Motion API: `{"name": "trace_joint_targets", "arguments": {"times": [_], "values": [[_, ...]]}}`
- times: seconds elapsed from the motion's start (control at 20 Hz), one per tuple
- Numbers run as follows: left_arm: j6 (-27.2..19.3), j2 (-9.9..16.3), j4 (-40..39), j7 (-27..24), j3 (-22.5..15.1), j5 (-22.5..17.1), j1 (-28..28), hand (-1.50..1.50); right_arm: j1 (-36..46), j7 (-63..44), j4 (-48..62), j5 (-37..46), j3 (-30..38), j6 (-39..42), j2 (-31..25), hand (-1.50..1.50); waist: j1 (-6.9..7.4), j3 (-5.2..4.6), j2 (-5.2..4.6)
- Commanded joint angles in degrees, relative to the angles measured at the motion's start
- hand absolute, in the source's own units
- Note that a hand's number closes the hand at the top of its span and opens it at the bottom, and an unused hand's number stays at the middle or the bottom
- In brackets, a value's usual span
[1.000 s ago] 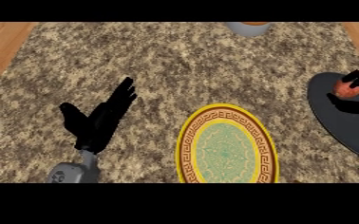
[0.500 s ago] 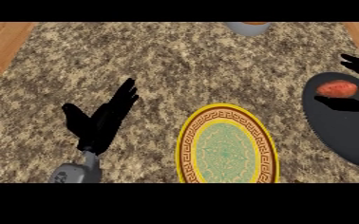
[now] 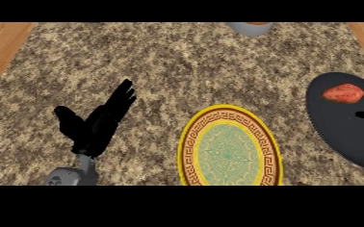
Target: Pick the sweet potato from the plate and place it in the pan
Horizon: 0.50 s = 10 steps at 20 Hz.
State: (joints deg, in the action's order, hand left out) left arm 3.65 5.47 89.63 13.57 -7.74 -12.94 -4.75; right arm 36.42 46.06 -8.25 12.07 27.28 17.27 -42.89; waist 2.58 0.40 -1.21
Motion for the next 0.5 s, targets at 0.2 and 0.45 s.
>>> {"name": "trace_joint_targets", "arguments": {"times": [0.2, 0.45], "values": [[-0.43, -0.43, 2.31, 1.04, -0.18, -0.51, 2.06, 0.0, -7.69, 7.83, -0.13, 0.29, -0.93, 17.07, -5.74, -1.5, -0.66, 0.2, 0.2], [0.01, 0.31, 0.56, 0.07, 1.12, -0.58, 1.62, 0.0, -10.32, 9.1, -1.89, -0.58, -0.88, 22.17, -8.53, -1.5, -1.51, 0.25, 0.26]]}}
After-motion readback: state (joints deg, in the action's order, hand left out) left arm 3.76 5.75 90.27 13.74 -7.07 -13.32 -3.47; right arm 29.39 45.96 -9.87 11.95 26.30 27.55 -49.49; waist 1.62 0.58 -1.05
